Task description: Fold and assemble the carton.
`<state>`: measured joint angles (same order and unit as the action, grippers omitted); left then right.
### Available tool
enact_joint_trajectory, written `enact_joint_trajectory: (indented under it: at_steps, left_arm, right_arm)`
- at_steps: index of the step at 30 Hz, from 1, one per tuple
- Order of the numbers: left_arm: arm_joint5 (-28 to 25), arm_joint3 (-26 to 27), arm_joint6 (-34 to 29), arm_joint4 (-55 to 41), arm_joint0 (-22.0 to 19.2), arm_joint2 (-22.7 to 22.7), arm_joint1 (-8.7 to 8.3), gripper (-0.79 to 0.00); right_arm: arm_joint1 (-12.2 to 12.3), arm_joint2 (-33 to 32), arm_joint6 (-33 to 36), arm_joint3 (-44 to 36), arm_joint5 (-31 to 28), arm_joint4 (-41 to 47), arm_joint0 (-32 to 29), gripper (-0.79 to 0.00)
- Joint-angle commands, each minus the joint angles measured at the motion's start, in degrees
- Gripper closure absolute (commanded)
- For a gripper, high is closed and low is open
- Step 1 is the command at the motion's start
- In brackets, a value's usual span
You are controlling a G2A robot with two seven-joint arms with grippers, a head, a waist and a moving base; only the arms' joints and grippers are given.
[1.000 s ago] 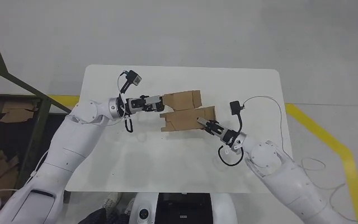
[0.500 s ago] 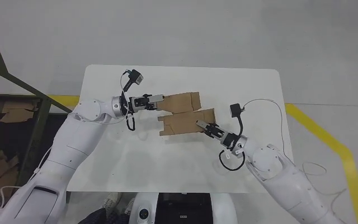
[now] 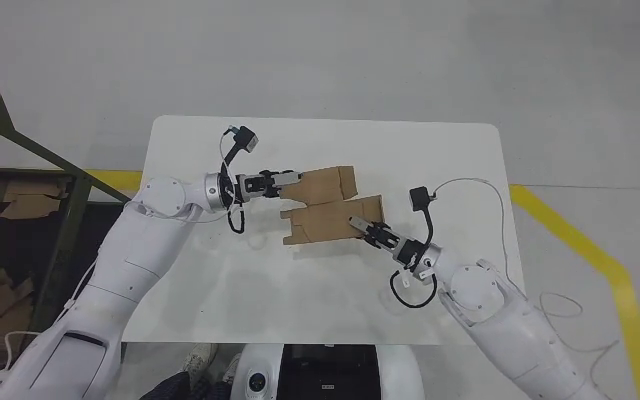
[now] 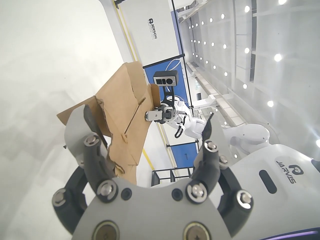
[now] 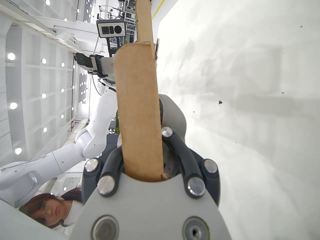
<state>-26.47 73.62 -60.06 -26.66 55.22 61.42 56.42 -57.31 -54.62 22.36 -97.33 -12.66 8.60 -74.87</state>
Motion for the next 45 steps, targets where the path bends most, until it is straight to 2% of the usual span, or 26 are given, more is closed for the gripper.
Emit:
enact_joint_trajectory:
  at_steps: [1, 7, 26, 28, 34, 42, 43, 45]
  left_arm:
    - [0.1, 0.0, 0.4, 0.5, 0.0, 0.0, 0.08, -0.545]
    - [0.4, 0.0, 1.6, 2.2, 0.1, 0.1, 0.23, -0.391]
    - [1.9, 1.2, 4.2, 7.7, 1.1, 0.3, 0.54, -0.268]
    - [1.9, 1.3, 4.2, 7.8, 1.2, 0.4, 0.56, -0.231]
    - [2.2, 1.5, 3.8, 7.9, 1.4, 0.7, 0.61, -0.012]
    - [2.3, 1.9, 2.7, 6.7, 1.5, 0.8, 0.80, 0.000]
    - [2.2, 1.9, 2.3, 6.0, 1.5, 0.9, 0.82, 0.000]
    - [2.0, 1.8, 1.7, 5.1, 1.5, 1.2, 0.82, 0.000]
  right_arm:
    - [-0.1, -0.1, -0.1, -0.1, 0.1, -0.1, -0.2, 0.000]
    - [-0.4, -0.8, -0.6, -0.4, 0.1, -0.5, -0.9, 0.000]
    - [-1.1, -3.1, -0.4, -1.9, 0.6, -1.6, -2.8, 0.000]
    - [-1.2, -3.3, -0.3, -1.9, 0.6, -1.5, -3.0, 0.000]
    - [-1.5, -3.7, 0.1, -2.0, 0.6, -1.7, -3.1, 0.000]
    - [-1.8, -4.4, 0.1, -2.2, 0.4, -1.9, -3.5, 0.000]
    - [-1.9, -4.6, -0.2, -2.2, 0.4, -1.7, -3.6, -0.225]
    - [-2.0, -5.1, -0.5, -1.8, 0.1, -1.1, -3.8, -0.486]
